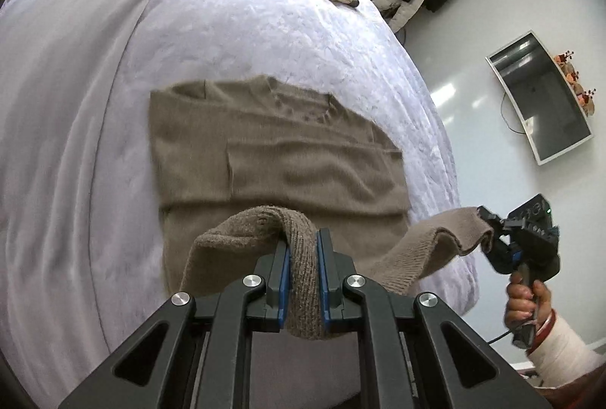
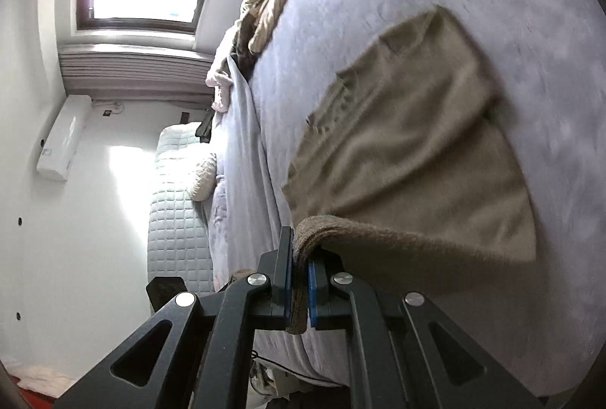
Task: Fold small clothes
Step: 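Grasp the hem with both tools and lift it toward the collar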
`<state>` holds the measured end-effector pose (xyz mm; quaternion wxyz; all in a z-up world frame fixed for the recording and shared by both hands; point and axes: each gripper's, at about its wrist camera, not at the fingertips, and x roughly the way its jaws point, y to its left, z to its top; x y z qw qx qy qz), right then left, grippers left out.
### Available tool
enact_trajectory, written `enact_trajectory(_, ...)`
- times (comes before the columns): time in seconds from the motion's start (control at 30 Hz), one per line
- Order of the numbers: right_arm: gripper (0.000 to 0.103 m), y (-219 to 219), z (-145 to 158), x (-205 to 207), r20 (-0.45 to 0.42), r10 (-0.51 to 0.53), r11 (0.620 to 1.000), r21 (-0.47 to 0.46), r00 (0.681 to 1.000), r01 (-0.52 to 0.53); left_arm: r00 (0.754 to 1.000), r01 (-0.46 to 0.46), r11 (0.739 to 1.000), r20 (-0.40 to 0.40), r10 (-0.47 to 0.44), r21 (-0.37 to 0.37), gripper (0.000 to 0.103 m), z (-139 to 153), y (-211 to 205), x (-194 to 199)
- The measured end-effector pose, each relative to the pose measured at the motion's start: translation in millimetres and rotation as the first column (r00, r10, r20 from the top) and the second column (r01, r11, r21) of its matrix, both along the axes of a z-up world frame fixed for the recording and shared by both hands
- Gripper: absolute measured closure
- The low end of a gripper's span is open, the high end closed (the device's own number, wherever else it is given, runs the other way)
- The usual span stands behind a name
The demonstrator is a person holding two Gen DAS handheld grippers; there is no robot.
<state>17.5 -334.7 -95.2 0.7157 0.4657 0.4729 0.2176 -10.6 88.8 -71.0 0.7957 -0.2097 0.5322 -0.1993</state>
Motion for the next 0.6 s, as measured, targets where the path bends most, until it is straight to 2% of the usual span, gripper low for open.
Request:
enact_trajectory(0.2, 0.096, -16.2, 2.5, 62.2, 0.018, 0.044, 0.999, 0.01, 0.999, -0.044, 0.995, -0.098, 0.995, 0.028, 0.097, 0.036, 0.089, 0.9, -7.3, 45.6)
enact_trajectory(0.33, 0.096, -25.2, -11.7, 110.1, -0.017, 0.041, 0.999, 0.012, 0.999, -0.041, 0.992, -0.126, 0.989, 0.024, 0.125, 0.083, 0.089, -20.0, -13.3, 87.5)
enact_trajectory(0.6, 0.096, -33.2, -81.5, 185.5, -0.158, -0.012, 1.0, -0.023, 0.987, 0.008, 0.98, -0.18, 0.973, -0.057, 0.19, 0.147, 0.089, -83.9, -13.5, 153.1)
